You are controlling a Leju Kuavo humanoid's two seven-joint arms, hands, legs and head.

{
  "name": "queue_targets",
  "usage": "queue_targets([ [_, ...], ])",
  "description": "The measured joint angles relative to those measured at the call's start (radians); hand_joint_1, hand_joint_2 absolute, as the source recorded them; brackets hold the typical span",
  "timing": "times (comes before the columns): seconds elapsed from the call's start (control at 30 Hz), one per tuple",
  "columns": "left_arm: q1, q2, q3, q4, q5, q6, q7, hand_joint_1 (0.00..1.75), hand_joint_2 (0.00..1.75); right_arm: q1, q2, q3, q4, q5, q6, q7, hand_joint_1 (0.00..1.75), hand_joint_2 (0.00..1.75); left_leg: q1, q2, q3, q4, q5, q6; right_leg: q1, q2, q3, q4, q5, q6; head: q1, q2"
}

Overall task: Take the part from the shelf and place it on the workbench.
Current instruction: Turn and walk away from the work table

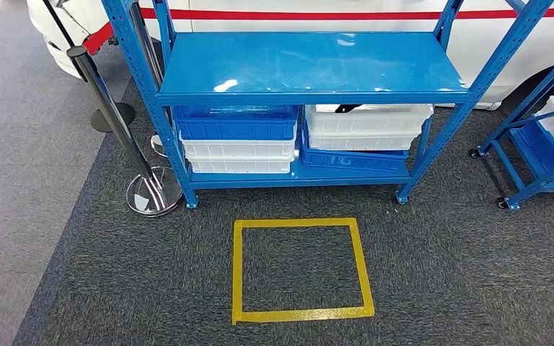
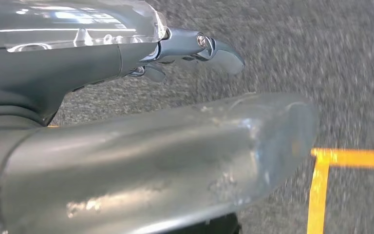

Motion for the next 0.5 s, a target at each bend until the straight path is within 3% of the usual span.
queue_targets([
  [0.07, -0.002, -0.006, 0.018, 0.0, -0.024, -0.004, 0.001, 0.0, 0.0, 0.006, -0.002, 0.003, 0.001, 0.015, 0.0, 0.014, 0.0, 0.0, 0.0, 0.005, 0.024, -0.001, -0.015, -0.007, 0.001, -0.005, 0.061, -0.128, 0.069, -0.005, 0.0, 0.0],
  [0.1, -0.004, -0.009, 0.027, 0.0, -0.036, -0.006, 0.002, 0.0, 0.0, 0.007, -0.002, 0.006, 0.002, 0.024, 0.001, 0.021, 0.0, 0.0, -0.001, 0.007, 0.033, -0.001, -0.023, -0.013, 0.003, -0.007, 0.091, -0.186, 0.084, -0.01, 0.0, 0.0],
  [0.13, -0.005, -0.011, 0.037, 0.0, -0.047, -0.009, 0.004, 0.0, 0.0, 0.009, -0.003, 0.01, 0.002, 0.031, 0.002, 0.027, 0.0, 0.0, -0.003, 0.009, 0.039, -0.002, -0.031, -0.019, 0.007, -0.008, 0.109, -0.221, 0.083, -0.016, -0.001, 0.0],
  [0.2, -0.01, -0.015, 0.058, 0.0, -0.068, -0.013, 0.008, 0.0, 0.0, 0.01, -0.003, 0.015, 0.003, 0.044, 0.003, 0.04, 0.0, 0.0, -0.004, 0.011, 0.052, -0.013, -0.042, -0.033, 0.013, -0.008, 0.123, -0.239, 0.06, -0.029, -0.002, 0.0],
  [0.27, -0.015, -0.017, 0.072, -0.001, -0.08, -0.015, 0.011, 0.0, 0.0, 0.013, -0.003, 0.02, 0.003, 0.051, 0.003, 0.048, 0.0, 0.0, -0.005, 0.013, 0.077, -0.018, -0.053, -0.043, 0.006, -0.006, 0.153, -0.254, 0.046, -0.042, -0.004, 0.0],
  [0.3, -0.018, -0.018, 0.077, -0.002, -0.082, -0.015, 0.011, 0.0, 0.0, 0.015, -0.003, 0.022, 0.003, 0.052, 0.003, 0.05, 0.0, 0.0, -0.005, 0.013, 0.074, 0.007, -0.061, -0.048, 0.002, -0.006, 0.176, -0.267, 0.038, -0.048, -0.01, 0.0],
  [0.33, -0.02, -0.018, 0.083, -0.002, -0.083, -0.015, 0.012, 0.0, 0.0, 0.016, -0.002, 0.023, 0.003, 0.052, 0.004, 0.052, 0.0, 0.0, -0.004, 0.013, 0.051, 0.058, -0.075, -0.051, -0.001, -0.007, 0.201, -0.28, 0.029, -0.054, -0.015, 0.0],
  [0.37, -0.021, -0.018, 0.088, -0.002, -0.084, -0.015, 0.012, 0.0, 0.0, 0.017, -0.002, 0.024, 0.003, 0.053, 0.003, 0.053, 0.0, 0.0, -0.004, 0.013, 0.003, 0.133, -0.089, -0.054, 0.0, -0.007, 0.221, -0.289, 0.018, -0.058, -0.021, 0.0],
  [0.43, -0.018, -0.019, 0.098, -0.002, -0.088, -0.015, 0.015, 0.0, 0.0, 0.018, -0.002, 0.026, 0.003, 0.06, 0.003, 0.058, 0.0, 0.0, -0.003, 0.012, -0.118, 0.275, -0.1, -0.058, 0.002, -0.003, 0.256, -0.295, -0.009, -0.061, -0.025, 0.0],
  [0.47, -0.014, -0.019, 0.102, -0.002, -0.092, -0.015, 0.017, 0.0, 0.0, 0.02, -0.002, 0.028, 0.003, 0.067, 0.003, 0.063, 0.0, 0.0, -0.003, 0.012, -0.165, 0.303, -0.076, -0.058, 0.002, 0.001, 0.276, -0.297, -0.025, -0.061, -0.027, 0.0],
  [0.5, -0.011, -0.02, 0.107, -0.002, -0.098, -0.015, 0.02, 0.0, 0.0, 0.022, -0.002, 0.03, 0.003, 0.075, 0.003, 0.068, 0.0, 0.0, -0.003, 0.012, -0.193, 0.288, -0.025, -0.056, 0.003, 0.005, 0.299, -0.299, -0.043, -0.059, -0.029, 0.0],
])
